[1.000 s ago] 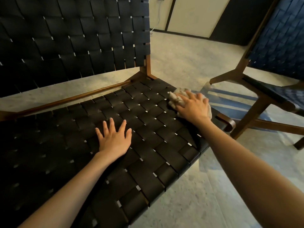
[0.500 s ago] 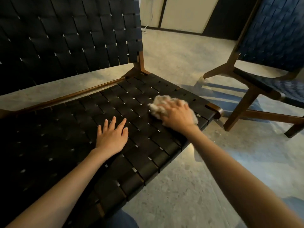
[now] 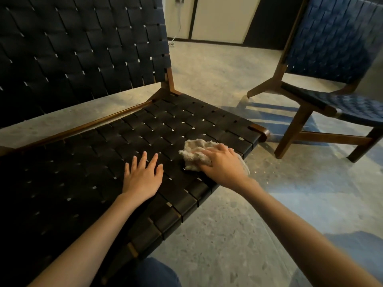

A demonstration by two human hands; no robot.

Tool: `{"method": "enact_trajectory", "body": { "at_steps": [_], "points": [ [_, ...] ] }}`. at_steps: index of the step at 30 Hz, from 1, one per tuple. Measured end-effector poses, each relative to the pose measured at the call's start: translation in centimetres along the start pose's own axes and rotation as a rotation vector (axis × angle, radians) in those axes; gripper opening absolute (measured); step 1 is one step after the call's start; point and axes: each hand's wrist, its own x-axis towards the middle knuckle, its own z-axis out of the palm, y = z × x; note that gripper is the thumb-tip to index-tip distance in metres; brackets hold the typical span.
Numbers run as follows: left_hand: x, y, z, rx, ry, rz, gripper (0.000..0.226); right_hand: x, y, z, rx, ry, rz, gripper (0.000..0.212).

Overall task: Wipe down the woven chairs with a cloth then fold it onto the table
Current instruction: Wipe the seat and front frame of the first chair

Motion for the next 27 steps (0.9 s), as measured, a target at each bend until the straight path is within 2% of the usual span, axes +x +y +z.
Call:
{"method": "enact_trajectory", "body": {
  "at_steps": [2,5,10,13,16,19,23,27],
  "points": [
    [-0.6,0.0,0.0,0.003,0.002,0.019,0.052,0.2,1.8,-0.6,-0.062,0.034,0.059,0.042],
    [-1.5,-0.1,0.0,-0.009,0.003,0.041,0.052,1.7,5.8,-2.0,-0.139,0.100,0.243,0.047],
    [-2.3,-0.6,0.1,-0.016,0.005,0.064,0.051,2.7,7.3,-2.1,-0.059,0.208,0.355,0.047],
    [-2.7,-0.7,0.0,-0.017,0.005,0.072,0.051,1.8,5.7,-1.9,0.035,0.222,0.299,0.040],
    [-3.2,-1.1,-0.2,-0.015,-0.013,0.095,0.050,-0.1,2.5,-1.5,0.079,0.165,0.247,0.034],
    [-4.3,-2.4,-0.6,-0.038,-0.042,0.133,0.050,-2.3,-2.7,-0.5,0.141,0.124,0.166,0.027],
    [-6.5,-5.9,-1.9,-0.190,0.000,0.060,0.053,-4.5,-10.3,0.7,0.185,0.058,0.051,0.023],
    [-9.3,-10.9,-3.4,0.005,0.005,-0.028,0.057,-5.9,-17.7,1.8,0.258,-0.073,-0.065,0.026]
  ]
}}
